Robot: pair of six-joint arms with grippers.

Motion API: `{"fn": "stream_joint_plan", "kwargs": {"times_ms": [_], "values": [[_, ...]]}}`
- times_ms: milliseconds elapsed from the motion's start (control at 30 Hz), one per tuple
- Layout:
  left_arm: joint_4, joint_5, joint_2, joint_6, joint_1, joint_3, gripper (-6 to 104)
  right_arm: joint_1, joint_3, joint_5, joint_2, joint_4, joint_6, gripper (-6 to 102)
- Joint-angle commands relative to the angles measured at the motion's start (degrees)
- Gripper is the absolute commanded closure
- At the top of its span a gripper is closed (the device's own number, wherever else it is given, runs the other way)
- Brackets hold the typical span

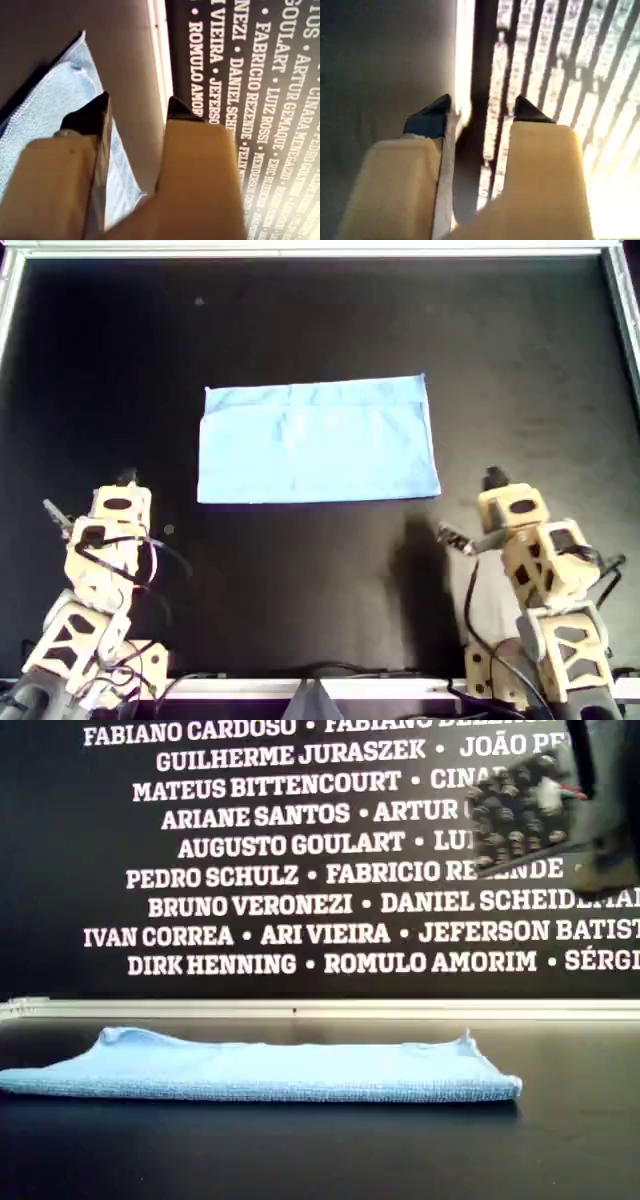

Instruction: Fold a cloth

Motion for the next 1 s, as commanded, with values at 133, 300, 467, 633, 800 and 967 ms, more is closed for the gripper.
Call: {"fn": "stream_joint_plan", "kwargs": {"times_ms": [133,300,467,633,800,967], "values": [[0.09,0.44,-0.09,0.18,1.32,-0.35,58,0.79,-8.09,0.26,-13.62,-1.49,0.7,46],[0.09,0.44,-2.99,0.18,1.32,-0.35,57,0.79,-25.49,0.26,-42.1,-1.49,0.97,45],[0.09,0.18,-6.06,0.18,1.32,-0.35,57,0.97,-32.43,0.26,-59.33,-1.49,0.97,32],[0.09,0.44,-6.77,0.18,1.23,-0.35,57,2.72,-32.34,-0.09,-62.58,-0.7,1.05,23],[0.0,0.44,-6.77,0.18,1.32,-0.35,57,7.21,-32.43,-5.45,-63.11,-0.53,3.52,23],[0.0,0.44,-6.77,0.18,1.32,-0.35,57,7.65,-34.28,-6.42,-65.74,-0.53,8.44,23]]}}
